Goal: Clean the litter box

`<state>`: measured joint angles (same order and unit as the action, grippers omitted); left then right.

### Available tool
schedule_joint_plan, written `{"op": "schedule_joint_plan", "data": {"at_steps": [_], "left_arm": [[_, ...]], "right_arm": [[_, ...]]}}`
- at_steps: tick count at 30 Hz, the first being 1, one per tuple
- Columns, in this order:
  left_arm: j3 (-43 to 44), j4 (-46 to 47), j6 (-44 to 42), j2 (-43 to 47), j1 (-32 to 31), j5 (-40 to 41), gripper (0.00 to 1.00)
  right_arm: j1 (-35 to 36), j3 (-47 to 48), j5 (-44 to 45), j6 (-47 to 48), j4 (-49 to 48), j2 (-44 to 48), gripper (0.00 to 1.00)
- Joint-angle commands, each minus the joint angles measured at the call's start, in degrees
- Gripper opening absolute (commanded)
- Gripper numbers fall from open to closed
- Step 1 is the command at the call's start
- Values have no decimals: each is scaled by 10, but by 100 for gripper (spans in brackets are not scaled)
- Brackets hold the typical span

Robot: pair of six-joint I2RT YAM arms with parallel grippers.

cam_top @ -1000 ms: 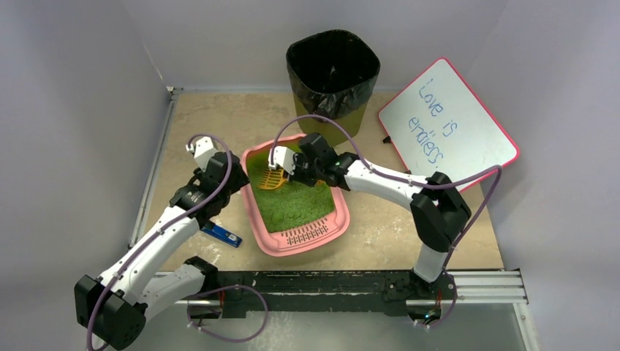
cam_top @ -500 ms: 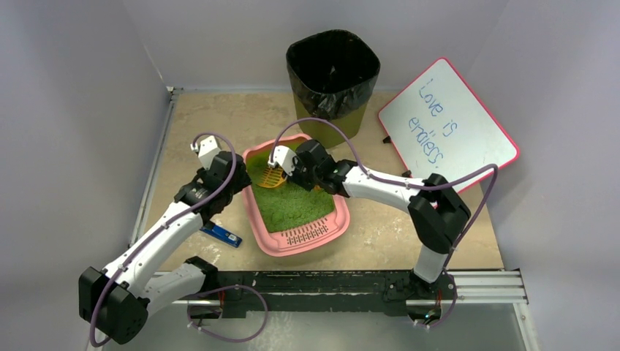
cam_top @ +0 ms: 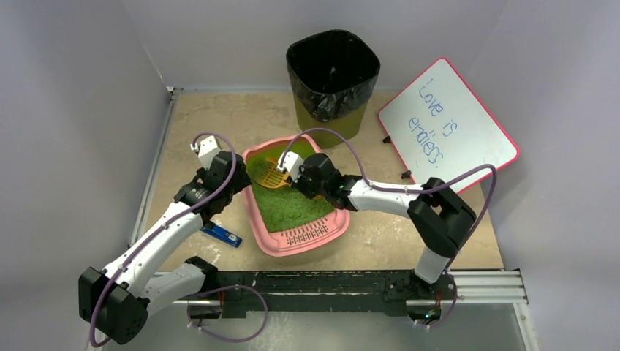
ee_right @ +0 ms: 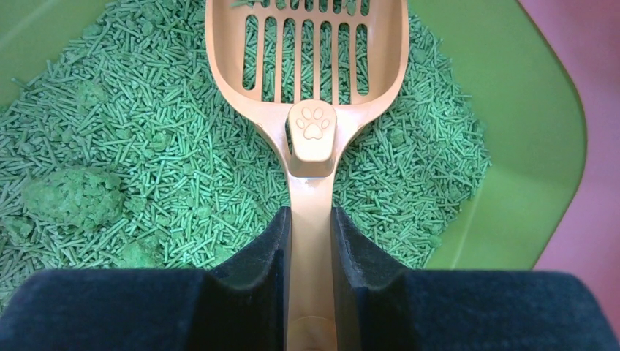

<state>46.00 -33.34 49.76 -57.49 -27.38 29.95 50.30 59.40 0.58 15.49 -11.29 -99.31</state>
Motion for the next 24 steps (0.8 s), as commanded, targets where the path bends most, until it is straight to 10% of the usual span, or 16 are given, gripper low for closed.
{"op": "schedule_joint_plan", "data": {"at_steps": [1, 24], "left_arm": [[4, 9, -13, 13, 4, 5, 59], [-10, 17, -18, 6, 4, -6, 59]], "right_arm": [[-1, -28, 22, -26, -99, 35, 0], [32, 2, 75, -159, -103, 10, 0]]}}
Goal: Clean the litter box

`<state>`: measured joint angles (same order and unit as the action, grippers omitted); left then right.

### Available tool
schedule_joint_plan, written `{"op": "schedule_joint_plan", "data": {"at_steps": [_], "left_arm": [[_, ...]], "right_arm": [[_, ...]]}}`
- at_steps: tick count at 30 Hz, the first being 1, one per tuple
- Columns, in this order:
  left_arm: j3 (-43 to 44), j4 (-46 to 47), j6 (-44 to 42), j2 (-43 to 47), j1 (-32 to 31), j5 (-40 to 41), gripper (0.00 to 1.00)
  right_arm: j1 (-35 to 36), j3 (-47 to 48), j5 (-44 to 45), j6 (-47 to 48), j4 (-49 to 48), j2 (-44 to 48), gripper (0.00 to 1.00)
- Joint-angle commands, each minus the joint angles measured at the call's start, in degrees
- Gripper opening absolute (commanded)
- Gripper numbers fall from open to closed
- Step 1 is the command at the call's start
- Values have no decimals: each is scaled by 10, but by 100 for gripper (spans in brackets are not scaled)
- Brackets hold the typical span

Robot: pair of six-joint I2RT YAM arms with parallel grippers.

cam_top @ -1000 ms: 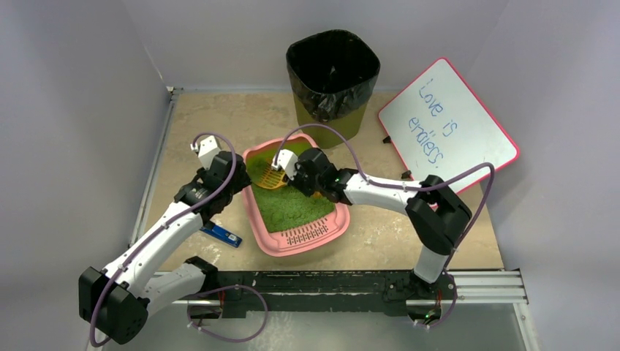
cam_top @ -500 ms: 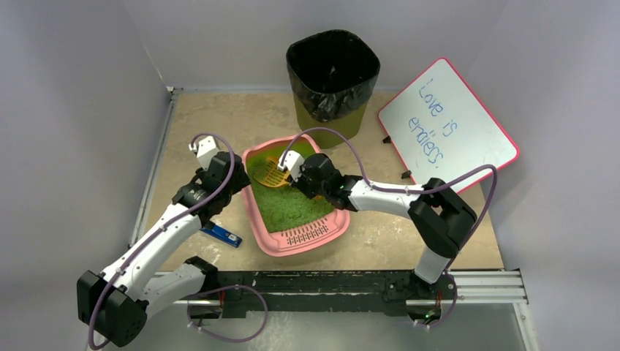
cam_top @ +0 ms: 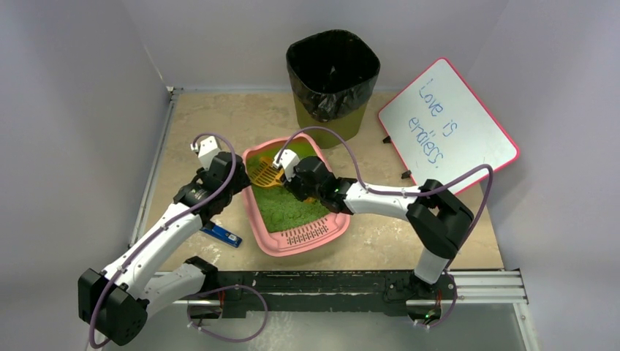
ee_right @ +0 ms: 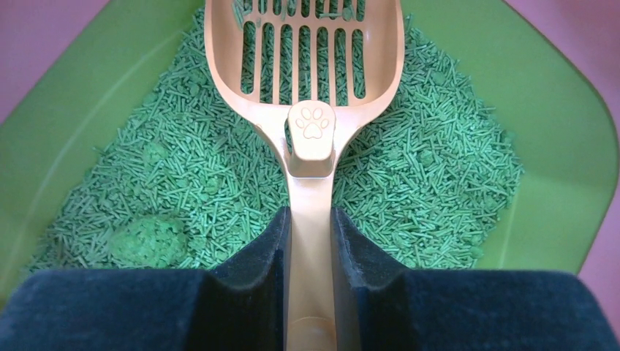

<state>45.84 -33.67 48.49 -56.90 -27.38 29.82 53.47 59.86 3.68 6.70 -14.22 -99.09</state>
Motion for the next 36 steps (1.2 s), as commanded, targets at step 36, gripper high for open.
{"op": "schedule_joint_plan", "data": {"at_steps": [36], "left_arm": [[-2, 15, -4, 6, 4, -11, 59]], "right_arm": [[58, -52, 290, -134, -119, -19, 0]]}}
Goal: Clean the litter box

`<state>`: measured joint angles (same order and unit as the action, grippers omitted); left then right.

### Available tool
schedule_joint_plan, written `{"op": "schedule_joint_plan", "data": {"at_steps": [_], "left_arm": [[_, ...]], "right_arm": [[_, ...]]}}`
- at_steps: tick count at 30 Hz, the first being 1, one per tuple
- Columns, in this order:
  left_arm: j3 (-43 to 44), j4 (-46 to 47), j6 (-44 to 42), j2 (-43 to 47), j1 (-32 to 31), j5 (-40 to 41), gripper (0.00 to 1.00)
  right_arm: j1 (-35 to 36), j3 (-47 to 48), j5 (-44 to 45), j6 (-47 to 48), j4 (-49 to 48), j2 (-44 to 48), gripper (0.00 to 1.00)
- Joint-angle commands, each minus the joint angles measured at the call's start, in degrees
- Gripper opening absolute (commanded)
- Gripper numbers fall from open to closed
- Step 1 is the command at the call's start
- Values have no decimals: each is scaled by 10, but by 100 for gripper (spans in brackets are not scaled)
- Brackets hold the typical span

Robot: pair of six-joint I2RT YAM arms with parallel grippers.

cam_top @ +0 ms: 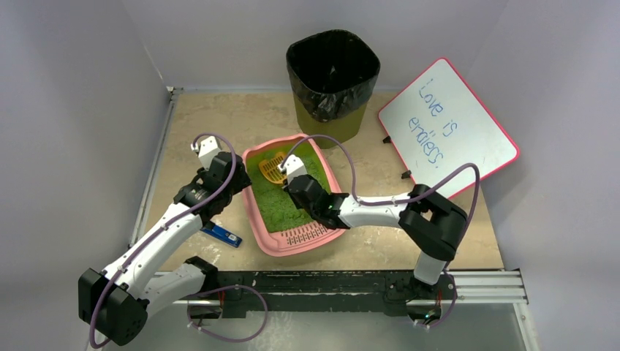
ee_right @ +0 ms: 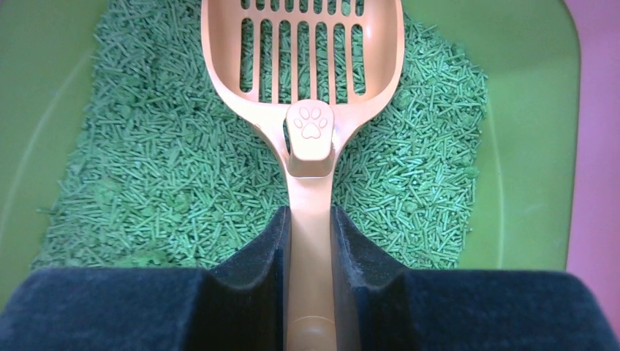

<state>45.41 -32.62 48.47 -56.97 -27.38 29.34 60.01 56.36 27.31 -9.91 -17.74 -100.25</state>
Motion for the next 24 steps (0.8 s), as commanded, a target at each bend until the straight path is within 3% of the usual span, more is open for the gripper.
{"op": "schedule_joint_plan", "data": {"at_steps": [1, 10, 24], "left_arm": [[3, 5, -4, 6, 4, -6, 58], [13, -6, -15, 7, 4, 5, 59], [28, -20, -16, 11, 4, 4, 59]], "right_arm": [[-7, -18, 51, 34, -84, -9, 0], [-6, -79, 24, 50, -171, 12, 0], [-5, -100, 14, 76, -160, 46, 0]]}}
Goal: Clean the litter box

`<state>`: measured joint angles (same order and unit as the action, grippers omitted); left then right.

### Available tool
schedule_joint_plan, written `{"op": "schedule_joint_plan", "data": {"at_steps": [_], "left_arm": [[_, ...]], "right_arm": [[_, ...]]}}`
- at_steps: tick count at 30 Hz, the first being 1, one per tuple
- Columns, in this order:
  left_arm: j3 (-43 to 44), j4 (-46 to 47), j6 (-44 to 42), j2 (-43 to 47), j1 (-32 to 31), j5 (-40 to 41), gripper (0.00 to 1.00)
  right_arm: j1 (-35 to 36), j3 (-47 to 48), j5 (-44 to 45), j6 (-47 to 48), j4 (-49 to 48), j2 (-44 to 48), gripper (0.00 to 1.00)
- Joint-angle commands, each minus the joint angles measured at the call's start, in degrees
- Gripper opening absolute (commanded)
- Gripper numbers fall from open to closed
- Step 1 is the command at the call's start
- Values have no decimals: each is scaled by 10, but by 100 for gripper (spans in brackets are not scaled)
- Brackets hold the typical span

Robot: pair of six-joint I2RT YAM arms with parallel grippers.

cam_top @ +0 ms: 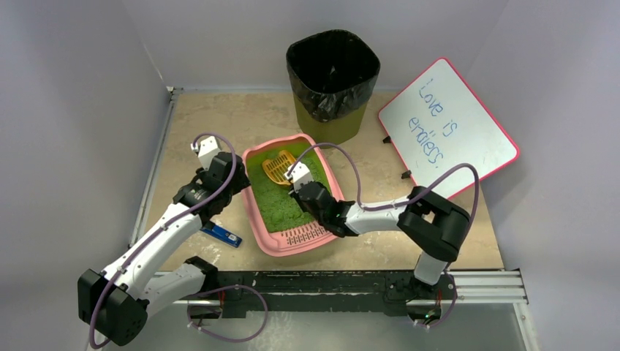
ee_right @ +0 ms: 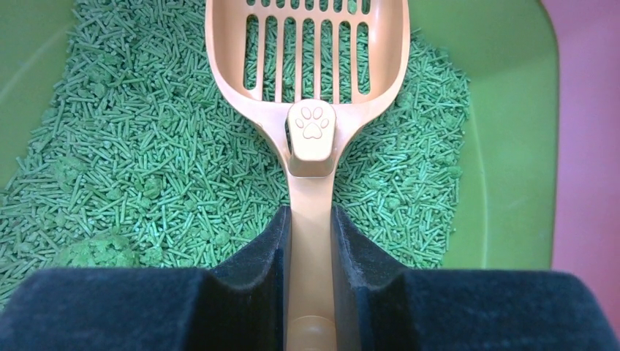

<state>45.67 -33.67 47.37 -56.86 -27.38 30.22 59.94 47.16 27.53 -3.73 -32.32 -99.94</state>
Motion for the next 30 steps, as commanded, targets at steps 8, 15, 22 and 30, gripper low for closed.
{"op": "schedule_joint_plan", "data": {"at_steps": [8, 15, 22, 30], "left_arm": [[46, -30, 1, 32, 4, -15, 59], [69, -52, 14, 46, 4, -29, 59], [78, -68, 7, 61, 4, -25, 59], [52, -51, -8, 76, 4, -24, 60]], "right_arm": [[-3, -35, 0, 28, -19, 99, 0], [2, -42, -4, 19, 10, 119, 0], [5, -20, -45, 49, 140, 186, 0], [5, 20, -80, 165, 325, 246, 0]]}}
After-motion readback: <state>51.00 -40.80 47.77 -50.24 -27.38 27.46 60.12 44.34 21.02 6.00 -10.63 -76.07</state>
